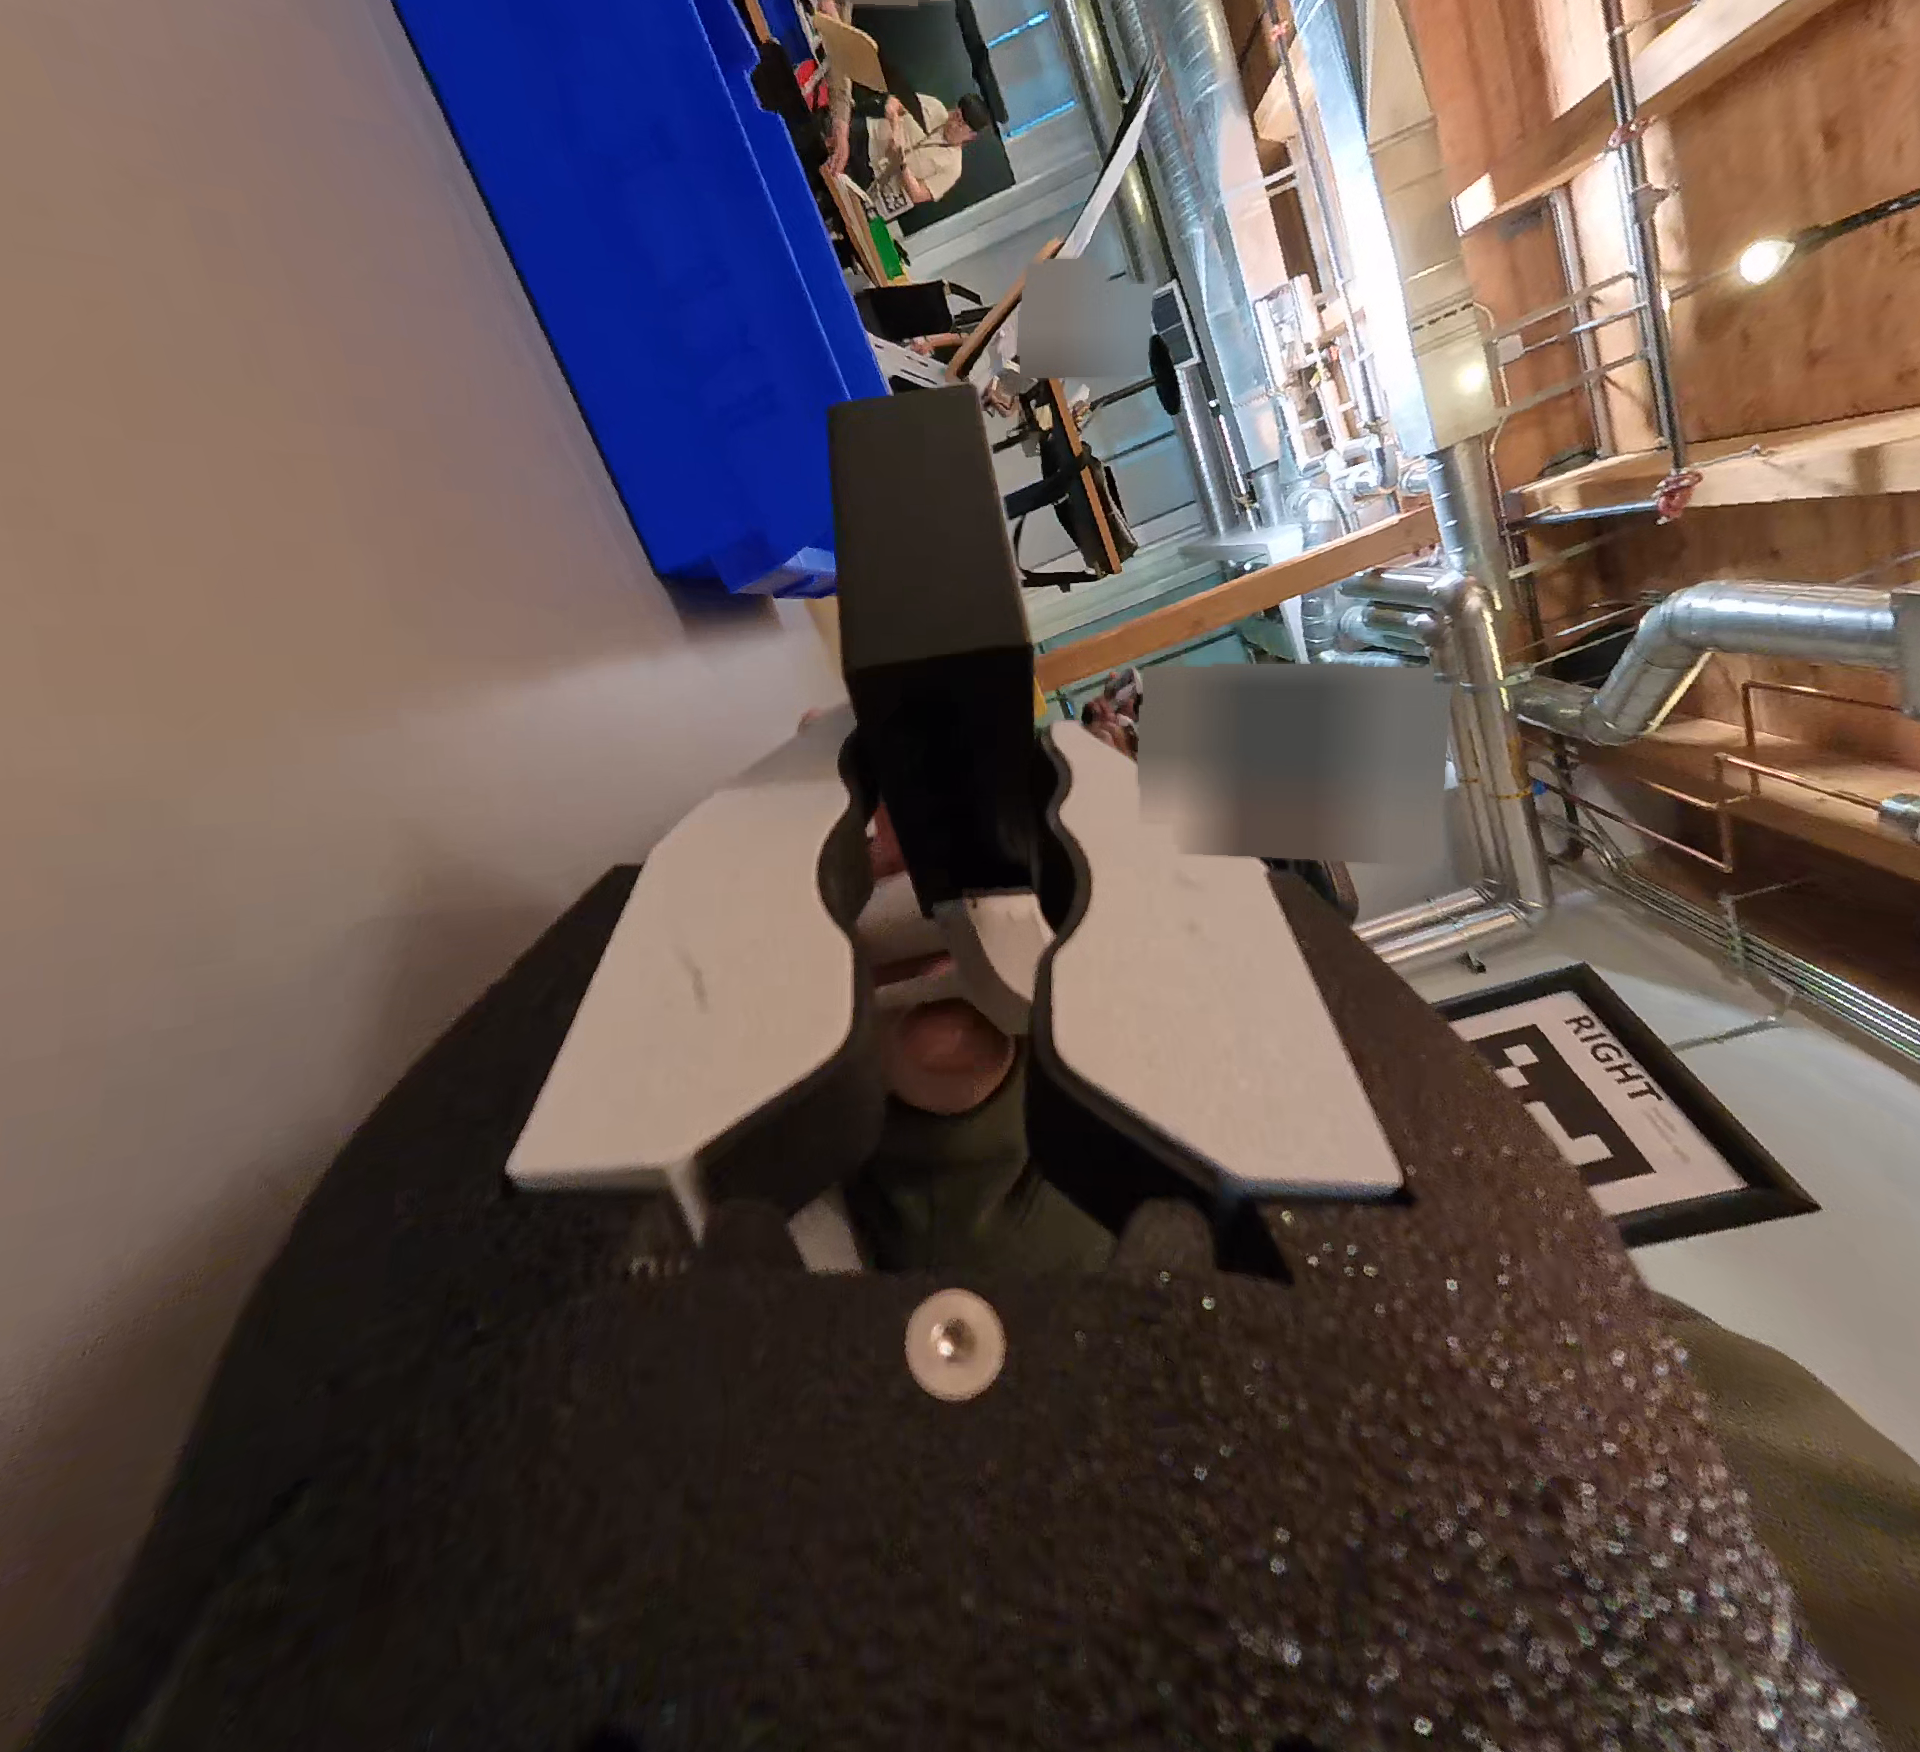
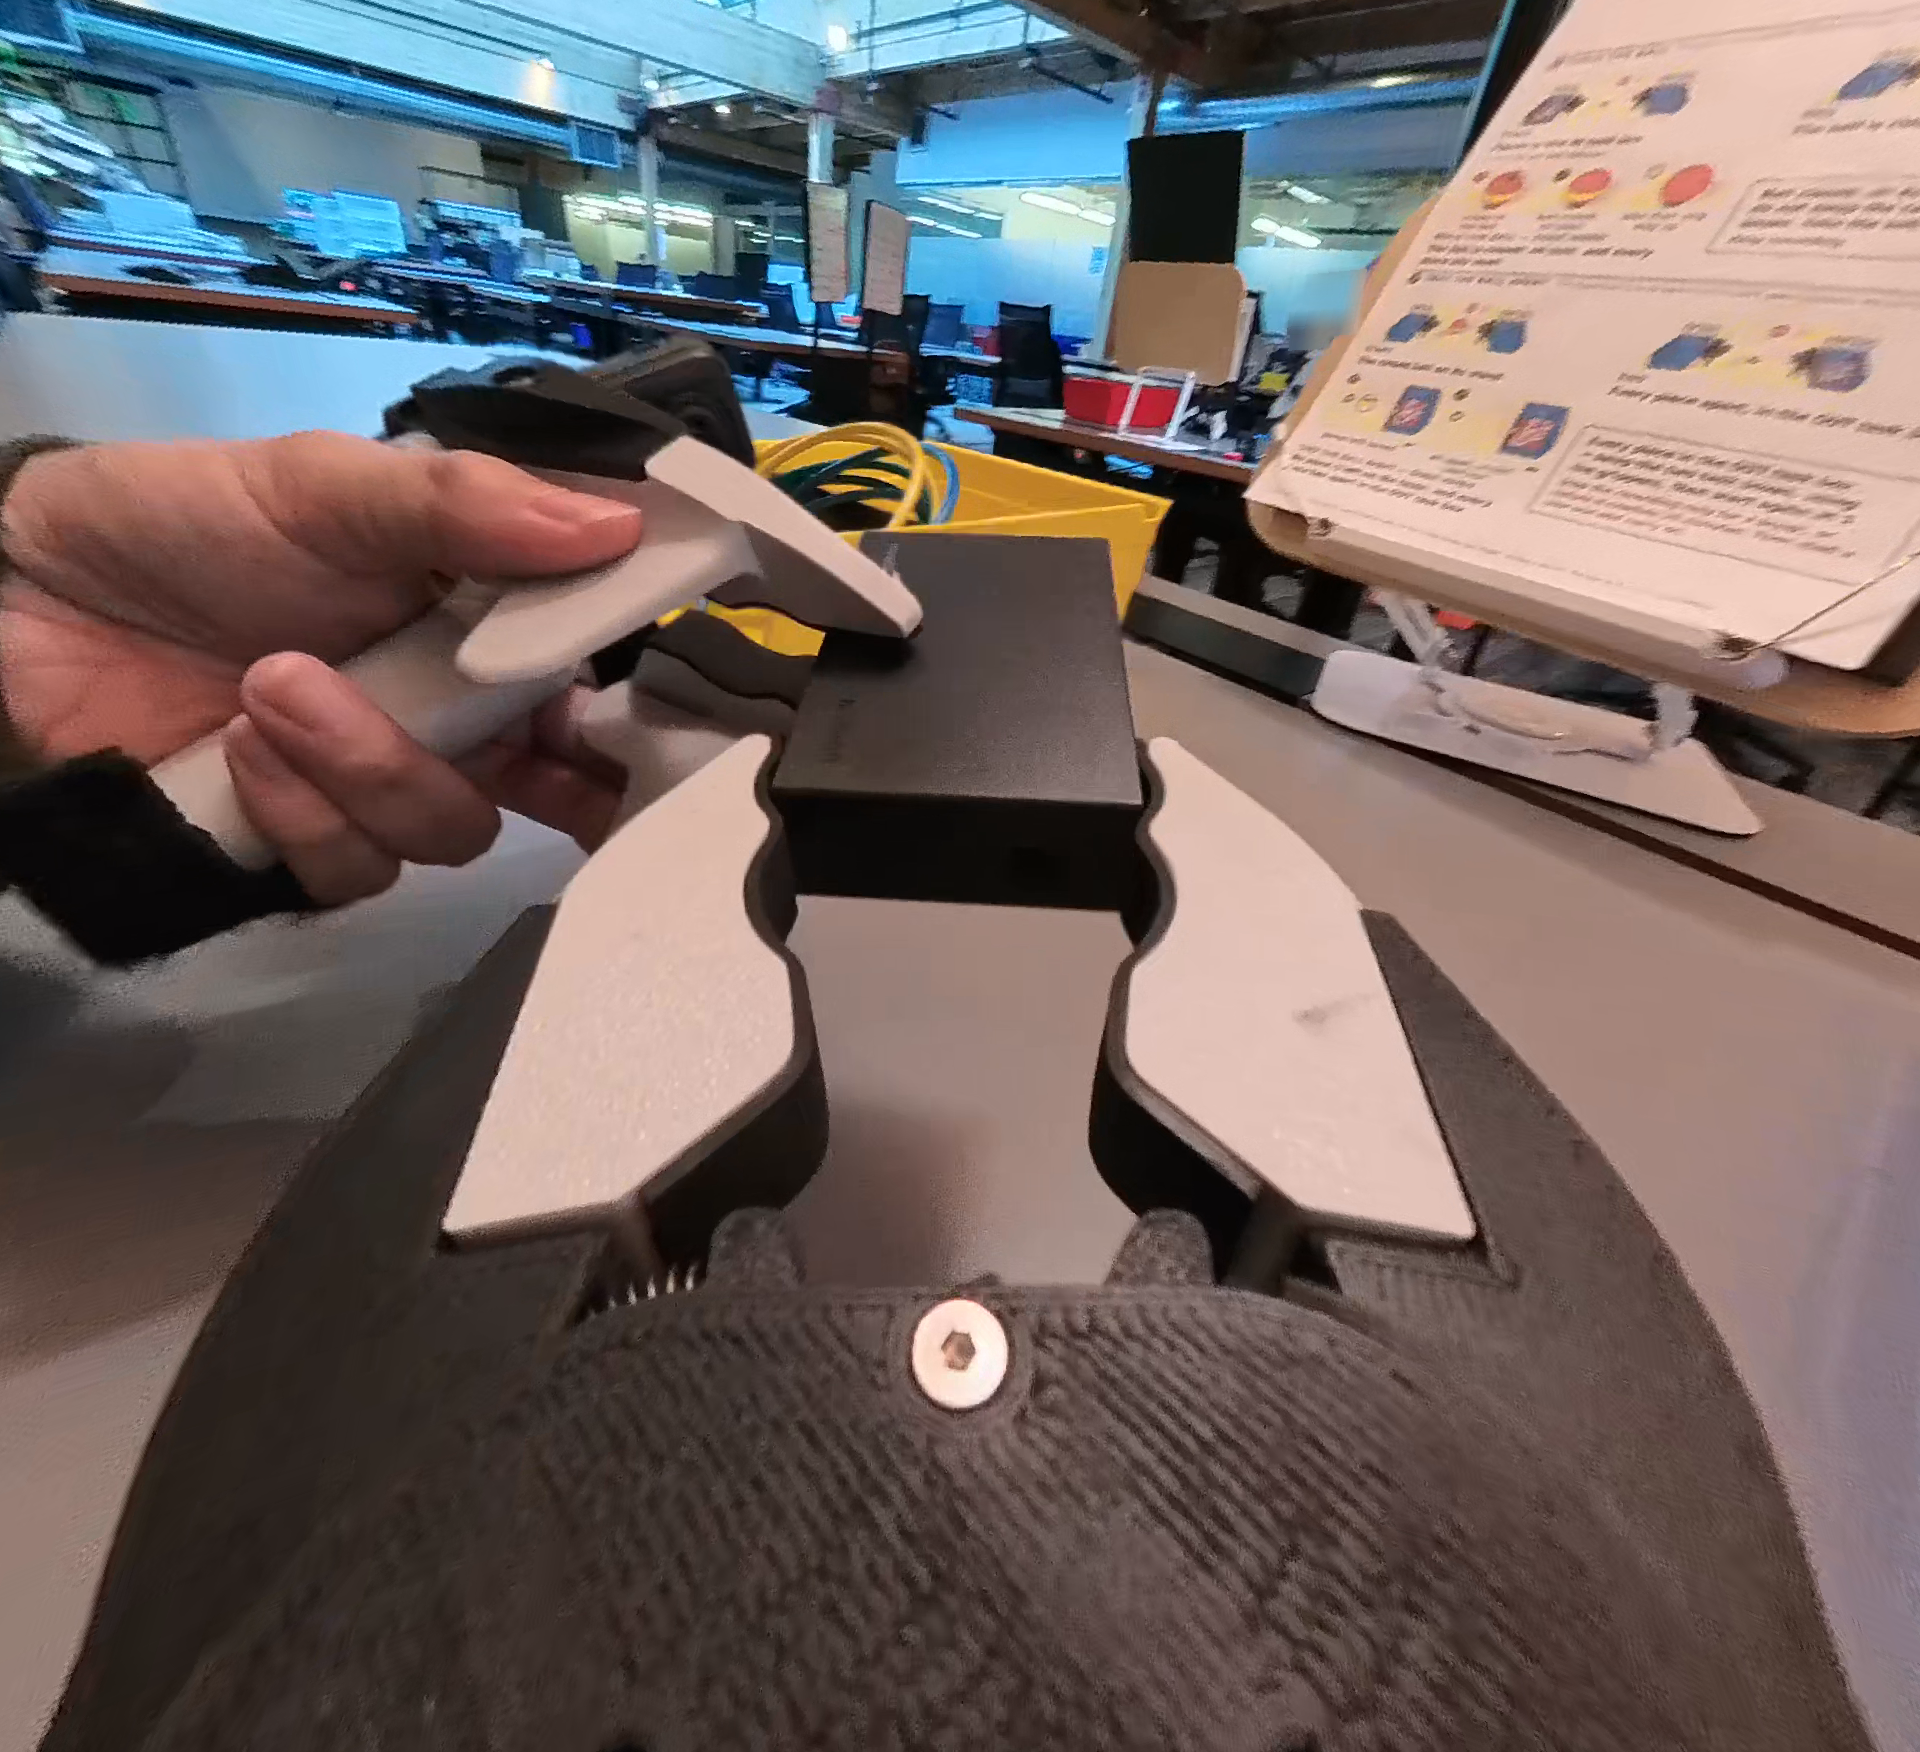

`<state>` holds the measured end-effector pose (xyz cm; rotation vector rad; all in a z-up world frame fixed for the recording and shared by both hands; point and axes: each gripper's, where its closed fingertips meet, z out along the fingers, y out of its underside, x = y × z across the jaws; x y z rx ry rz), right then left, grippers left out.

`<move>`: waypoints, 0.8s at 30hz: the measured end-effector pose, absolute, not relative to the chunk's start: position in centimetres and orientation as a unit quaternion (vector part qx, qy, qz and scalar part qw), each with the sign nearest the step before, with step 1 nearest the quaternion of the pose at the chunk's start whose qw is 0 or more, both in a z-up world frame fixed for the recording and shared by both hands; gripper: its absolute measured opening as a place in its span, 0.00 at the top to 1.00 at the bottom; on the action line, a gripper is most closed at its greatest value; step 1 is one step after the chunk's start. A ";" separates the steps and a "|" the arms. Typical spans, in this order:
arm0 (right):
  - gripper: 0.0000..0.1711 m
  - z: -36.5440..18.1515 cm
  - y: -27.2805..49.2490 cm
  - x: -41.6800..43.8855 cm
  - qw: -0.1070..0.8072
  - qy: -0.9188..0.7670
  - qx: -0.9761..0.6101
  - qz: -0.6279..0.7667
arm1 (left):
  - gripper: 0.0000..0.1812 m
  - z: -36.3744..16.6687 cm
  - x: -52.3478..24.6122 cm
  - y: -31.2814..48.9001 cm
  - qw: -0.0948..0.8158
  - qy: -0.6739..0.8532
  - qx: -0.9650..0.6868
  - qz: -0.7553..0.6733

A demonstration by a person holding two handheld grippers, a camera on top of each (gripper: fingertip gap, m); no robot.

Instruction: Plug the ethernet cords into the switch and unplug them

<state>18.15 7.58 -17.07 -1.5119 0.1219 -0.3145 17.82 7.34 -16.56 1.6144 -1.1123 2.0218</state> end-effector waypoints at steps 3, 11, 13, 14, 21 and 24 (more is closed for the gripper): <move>0.64 -16.8 7.4 18.0 0.715 0.055 -0.674 -0.178 | 0.85 -16.3 17.8 8.0 0.148 -0.395 0.568 0.707; 0.64 -16.7 7.4 17.7 0.727 0.055 -0.672 -0.132 | 0.85 -16.2 17.5 7.9 0.116 -0.428 0.574 0.689; 0.64 -16.8 7.6 17.7 0.724 0.056 -0.676 -0.127 | 0.85 -16.1 17.5 7.9 0.102 -0.434 0.576 0.686; 0.64 -16.9 7.6 17.7 0.723 0.055 -0.677 -0.127 | 0.85 -16.1 17.5 7.9 0.097 -0.437 0.576 0.684; 0.64 -17.1 7.9 17.6 0.718 0.050 -0.684 -0.118 | 0.85 -15.9 17.3 7.9 0.086 -0.454 0.571 0.678; 0.64 -17.1 7.9 17.6 0.716 0.050 -0.686 -0.120 | 0.85 -15.9 17.3 7.9 0.083 -0.454 0.572 0.678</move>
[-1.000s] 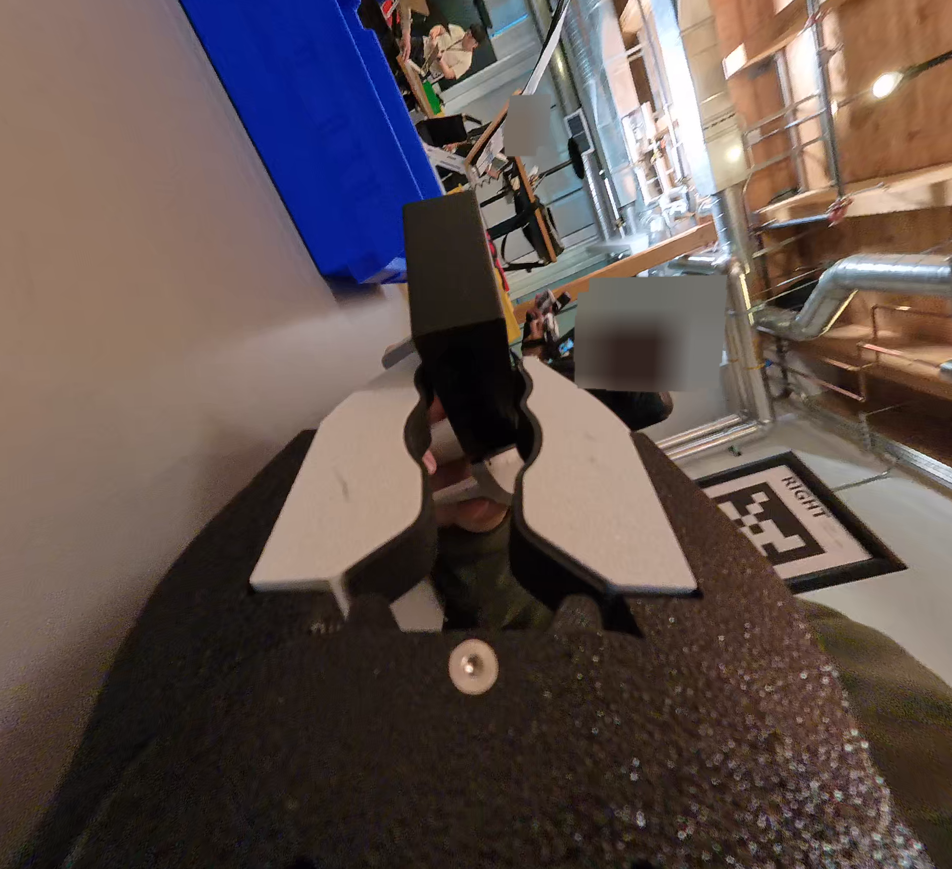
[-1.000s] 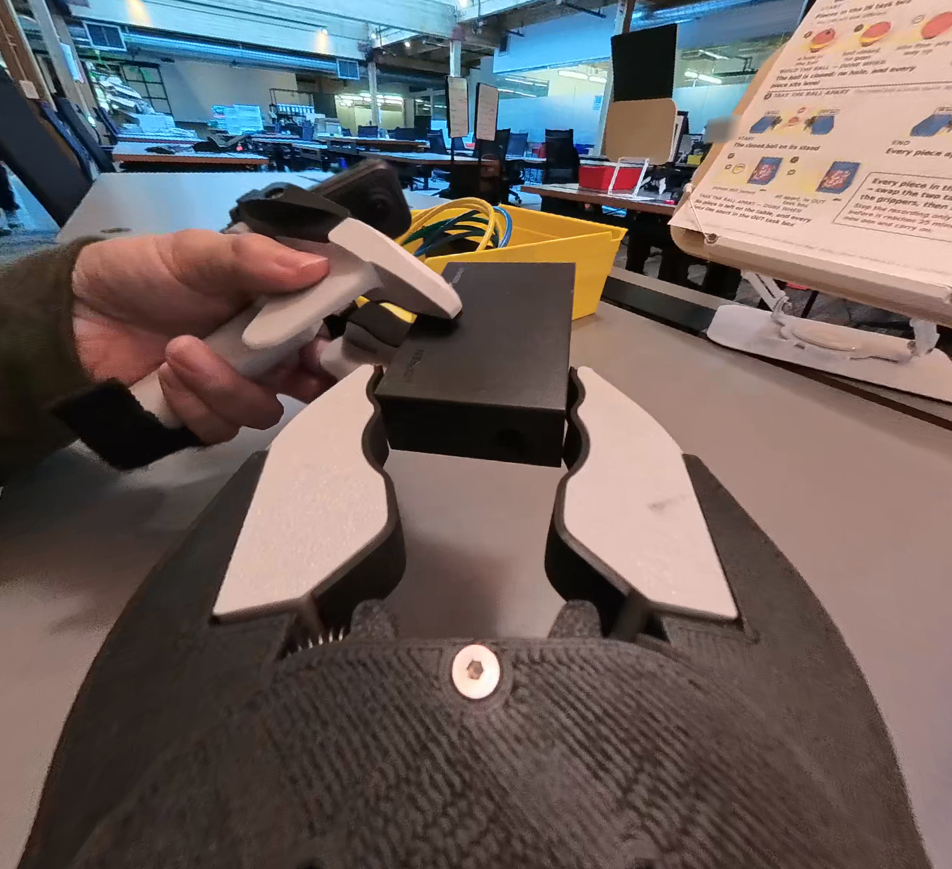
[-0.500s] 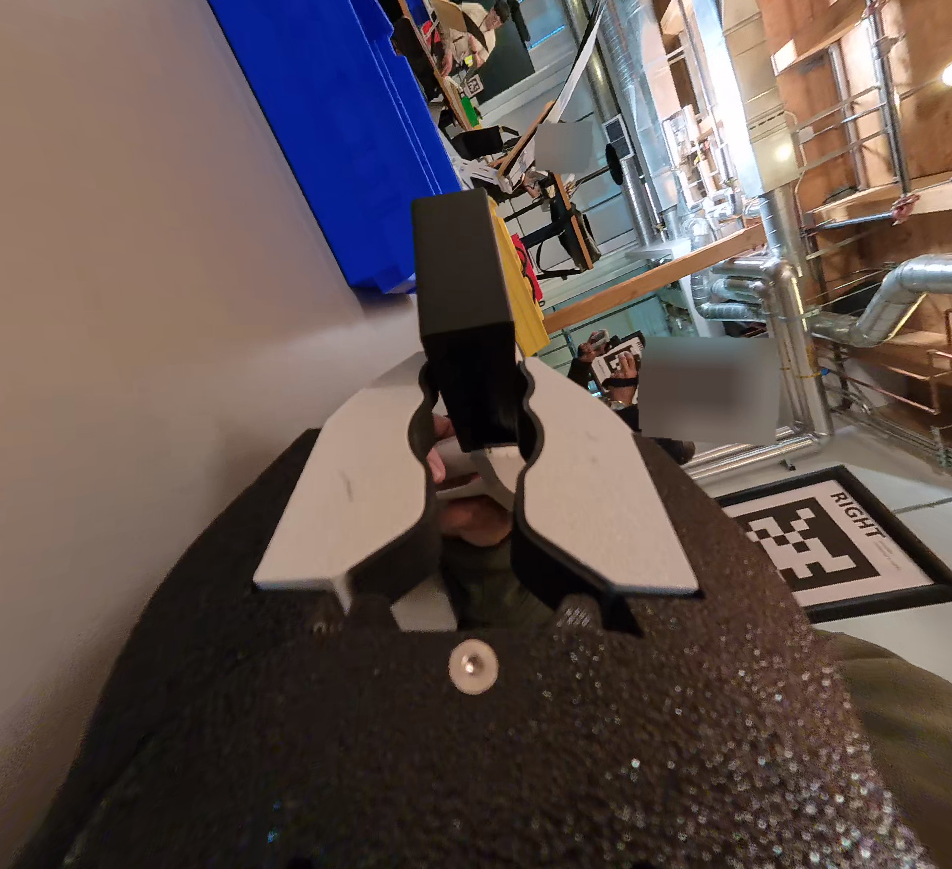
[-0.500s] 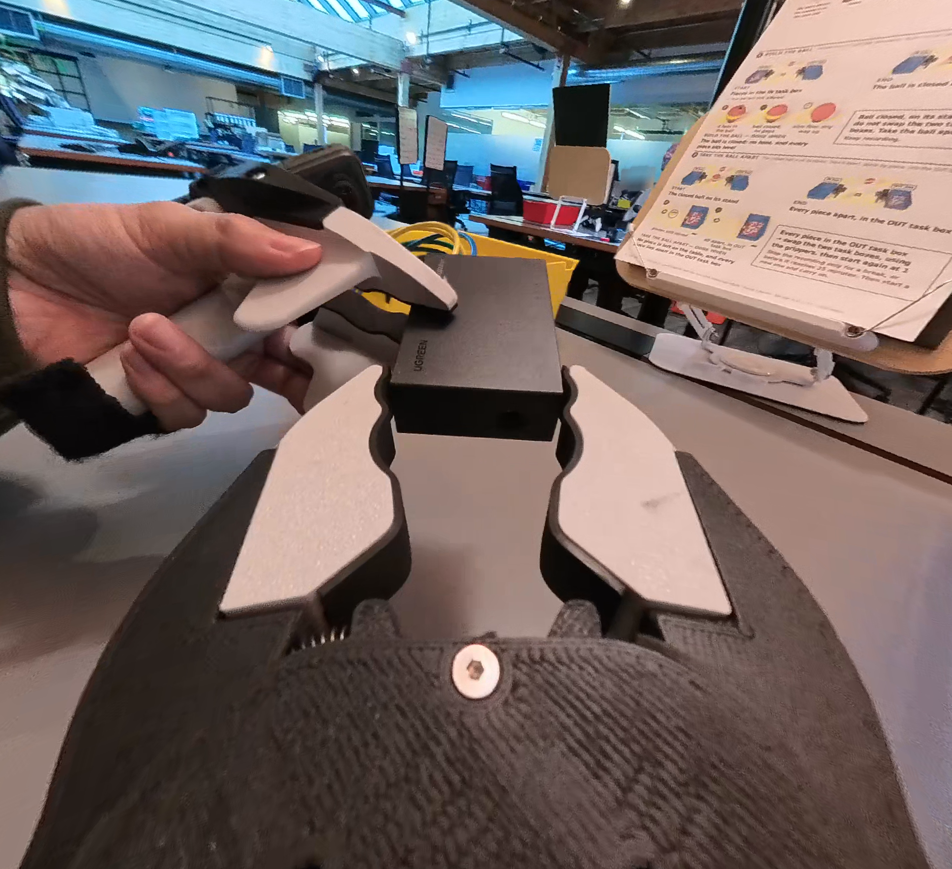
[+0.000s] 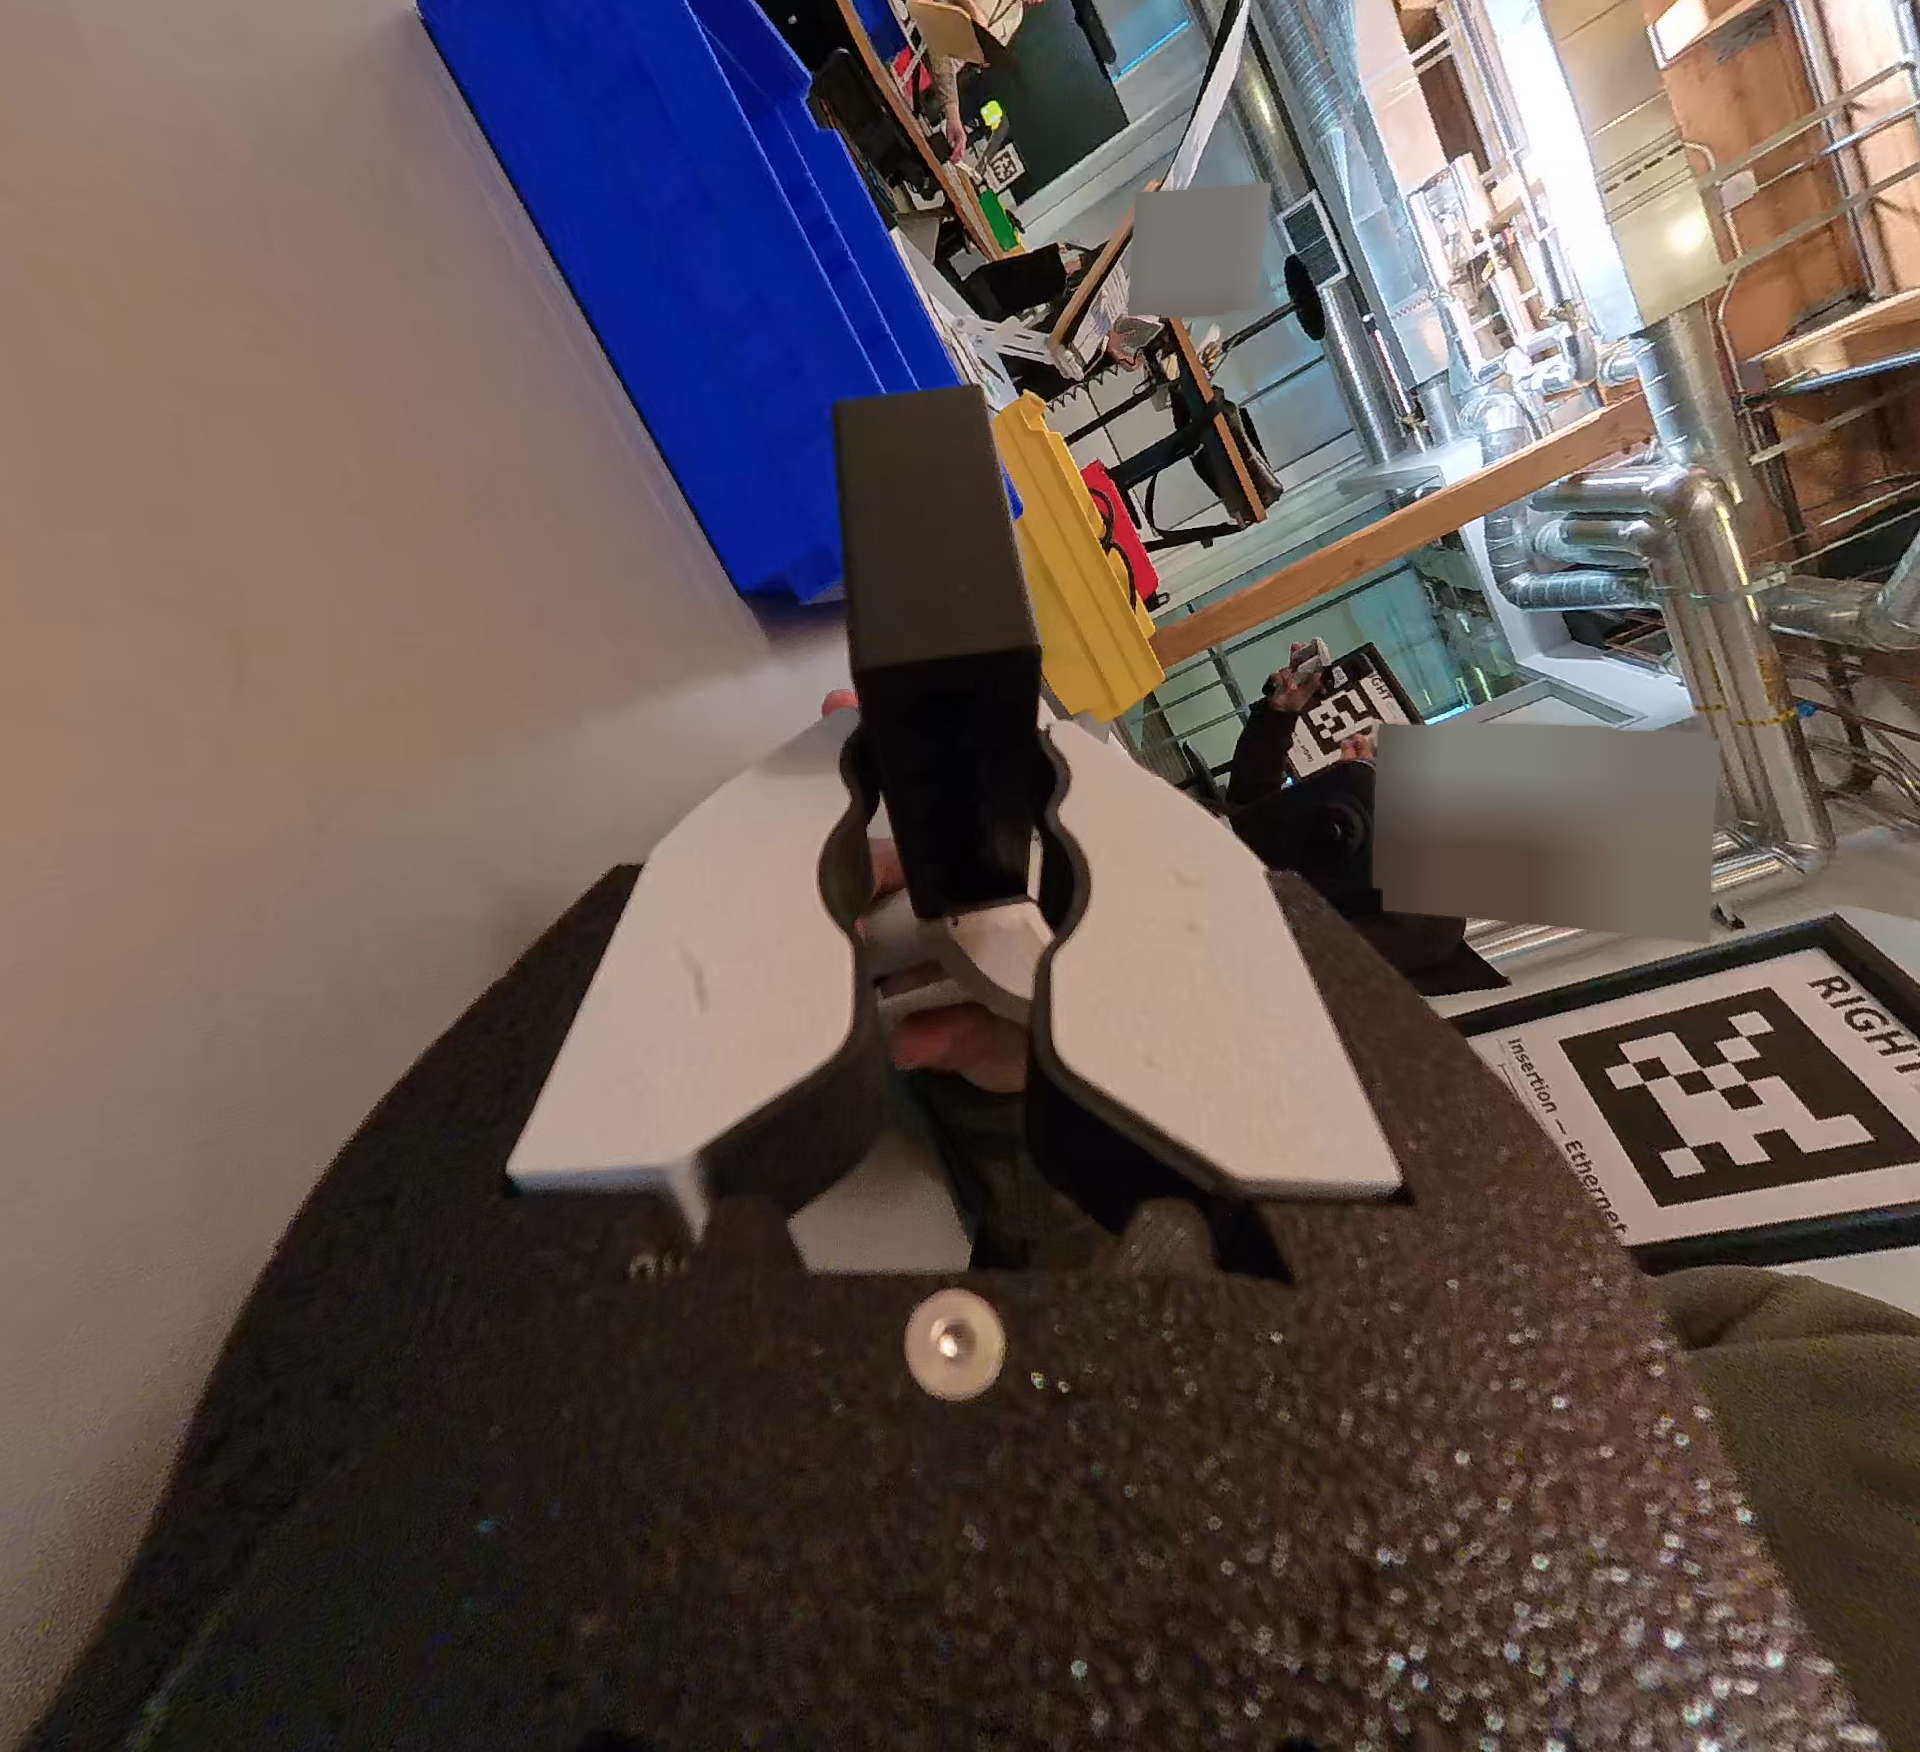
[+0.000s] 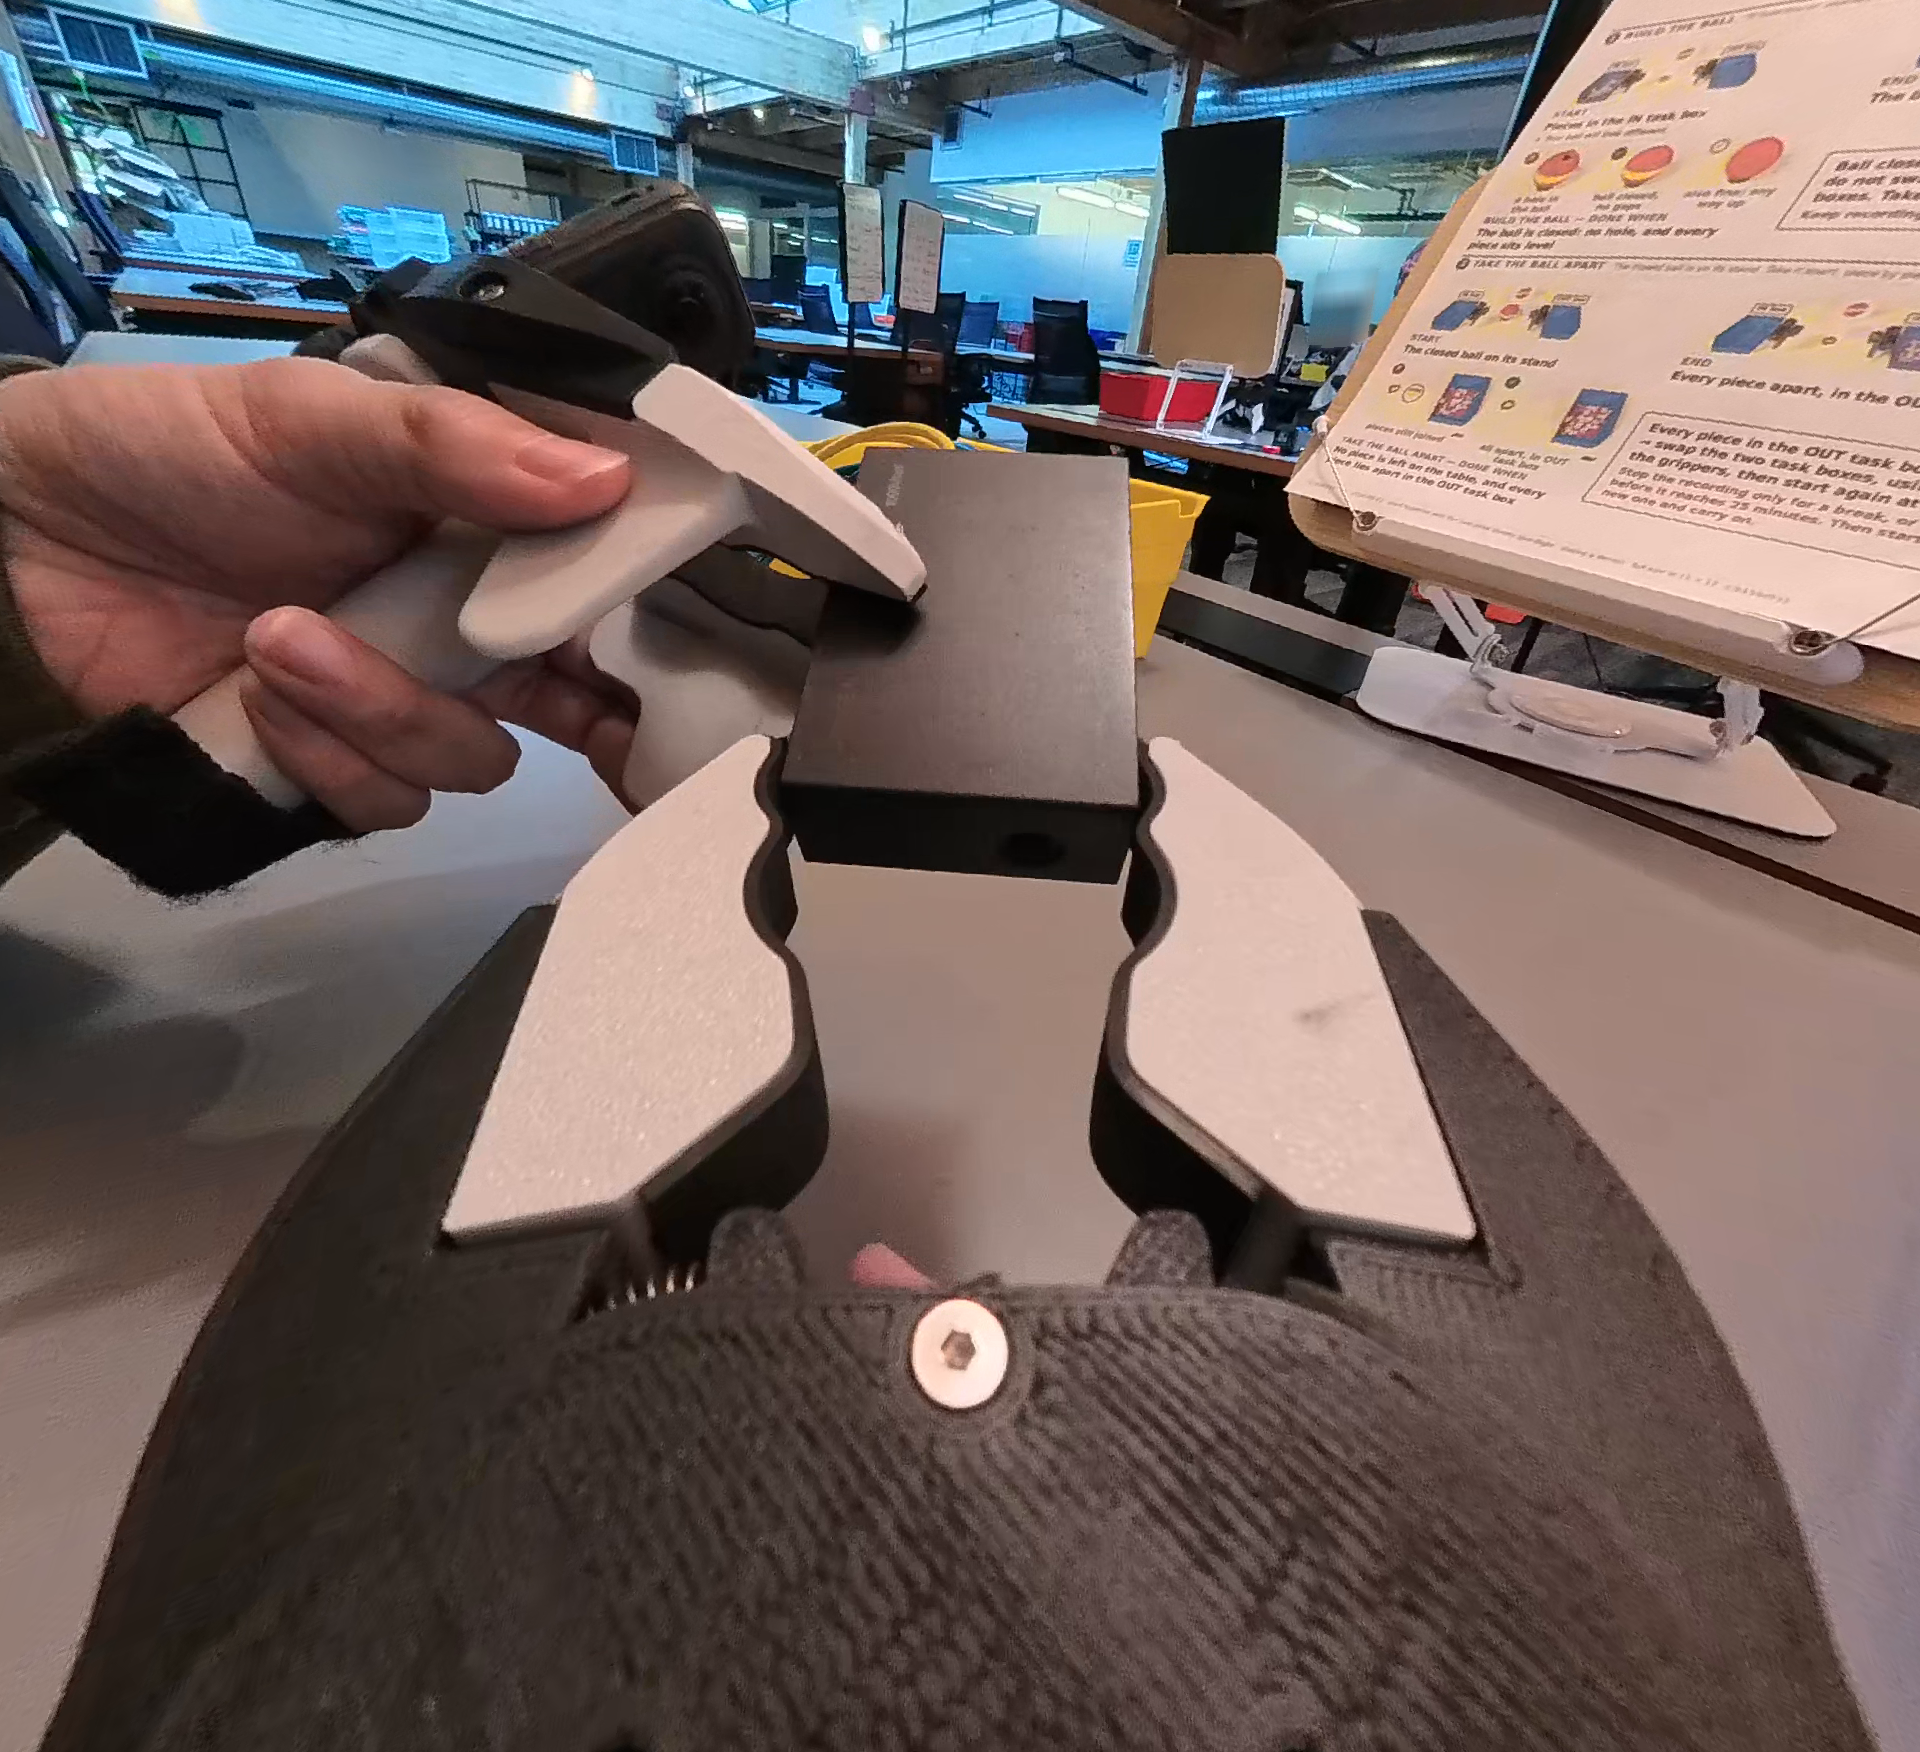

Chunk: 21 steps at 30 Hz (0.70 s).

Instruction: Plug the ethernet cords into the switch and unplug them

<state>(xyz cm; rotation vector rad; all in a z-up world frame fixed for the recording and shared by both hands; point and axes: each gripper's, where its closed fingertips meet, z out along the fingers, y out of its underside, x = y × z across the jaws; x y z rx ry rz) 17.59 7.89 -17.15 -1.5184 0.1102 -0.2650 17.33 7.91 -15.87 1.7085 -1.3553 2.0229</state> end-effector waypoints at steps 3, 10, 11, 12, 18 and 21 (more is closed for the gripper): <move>0.64 -17.2 7.9 17.7 0.715 0.051 -0.688 -0.117 | 0.85 -15.8 17.4 7.9 0.072 -0.458 0.574 0.675; 0.64 -17.7 8.1 17.6 0.702 0.057 -0.701 -0.107 | 0.85 -16.0 17.3 8.1 0.056 -0.475 0.572 0.666; 0.64 -17.6 8.1 17.6 0.704 0.061 -0.701 -0.101 | 0.84 -16.0 17.4 8.1 0.059 -0.473 0.571 0.668; 0.64 -17.6 8.0 17.6 0.706 0.066 -0.699 -0.094 | 0.84 -16.0 17.4 8.0 0.064 -0.470 0.570 0.671; 0.64 -17.5 7.8 17.9 0.713 0.079 -0.694 -0.067 | 0.79 -16.7 17.7 8.4 0.066 -0.466 0.573 0.671; 0.64 -17.2 7.5 18.2 0.721 0.090 -0.684 -0.055 | 0.77 -16.4 17.8 9.1 0.059 -0.462 0.573 0.674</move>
